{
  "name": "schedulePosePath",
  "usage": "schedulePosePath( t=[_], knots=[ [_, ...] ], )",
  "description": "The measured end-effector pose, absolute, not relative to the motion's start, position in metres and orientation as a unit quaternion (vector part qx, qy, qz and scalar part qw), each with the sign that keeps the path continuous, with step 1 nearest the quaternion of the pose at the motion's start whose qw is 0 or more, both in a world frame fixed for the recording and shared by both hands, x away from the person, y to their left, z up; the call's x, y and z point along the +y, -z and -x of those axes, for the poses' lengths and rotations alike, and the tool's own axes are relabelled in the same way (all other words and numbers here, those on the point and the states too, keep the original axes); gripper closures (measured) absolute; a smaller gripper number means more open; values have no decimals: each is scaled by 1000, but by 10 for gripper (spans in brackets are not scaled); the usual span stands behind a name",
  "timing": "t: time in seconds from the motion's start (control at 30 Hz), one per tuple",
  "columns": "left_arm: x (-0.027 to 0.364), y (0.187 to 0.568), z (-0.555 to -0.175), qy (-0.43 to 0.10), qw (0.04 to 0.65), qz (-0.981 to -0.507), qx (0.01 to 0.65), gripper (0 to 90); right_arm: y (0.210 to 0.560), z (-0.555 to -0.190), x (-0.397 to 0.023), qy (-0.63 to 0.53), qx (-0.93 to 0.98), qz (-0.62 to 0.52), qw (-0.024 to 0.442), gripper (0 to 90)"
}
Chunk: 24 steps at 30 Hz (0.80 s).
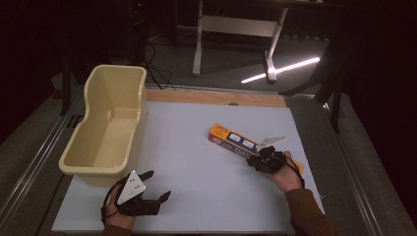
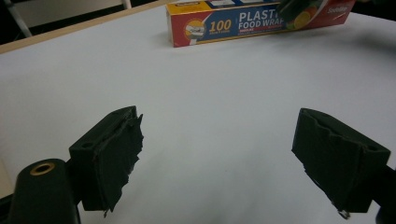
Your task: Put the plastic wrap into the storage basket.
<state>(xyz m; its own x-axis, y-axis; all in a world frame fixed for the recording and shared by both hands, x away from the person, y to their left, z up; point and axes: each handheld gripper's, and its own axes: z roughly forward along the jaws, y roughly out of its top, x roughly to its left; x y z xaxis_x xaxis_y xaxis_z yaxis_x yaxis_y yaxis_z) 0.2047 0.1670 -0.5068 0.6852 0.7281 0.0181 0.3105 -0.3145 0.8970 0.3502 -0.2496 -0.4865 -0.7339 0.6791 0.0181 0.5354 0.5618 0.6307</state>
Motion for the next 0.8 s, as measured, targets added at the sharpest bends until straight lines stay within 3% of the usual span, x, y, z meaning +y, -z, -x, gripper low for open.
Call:
schedulePosePath(
  t=[0.33, 0.5, 0.73, 0.8],
  knots=[
    [166, 507, -205, -215, 480, -783, 332, 154, 461, -371, -264, -298, 886, -327, 137, 528],
    [166, 508, -205, -213, 479, -784, 333, 154, 463, -381, -263, -272, 898, -320, 134, 517],
    [166, 508, -205, -211, 479, -784, 333, 154, 467, -395, -262, -244, 909, -313, 127, 343],
    [166, 508, -205, -211, 478, -785, 333, 154, 468, -396, -261, -239, 912, -310, 124, 332]
  ],
)
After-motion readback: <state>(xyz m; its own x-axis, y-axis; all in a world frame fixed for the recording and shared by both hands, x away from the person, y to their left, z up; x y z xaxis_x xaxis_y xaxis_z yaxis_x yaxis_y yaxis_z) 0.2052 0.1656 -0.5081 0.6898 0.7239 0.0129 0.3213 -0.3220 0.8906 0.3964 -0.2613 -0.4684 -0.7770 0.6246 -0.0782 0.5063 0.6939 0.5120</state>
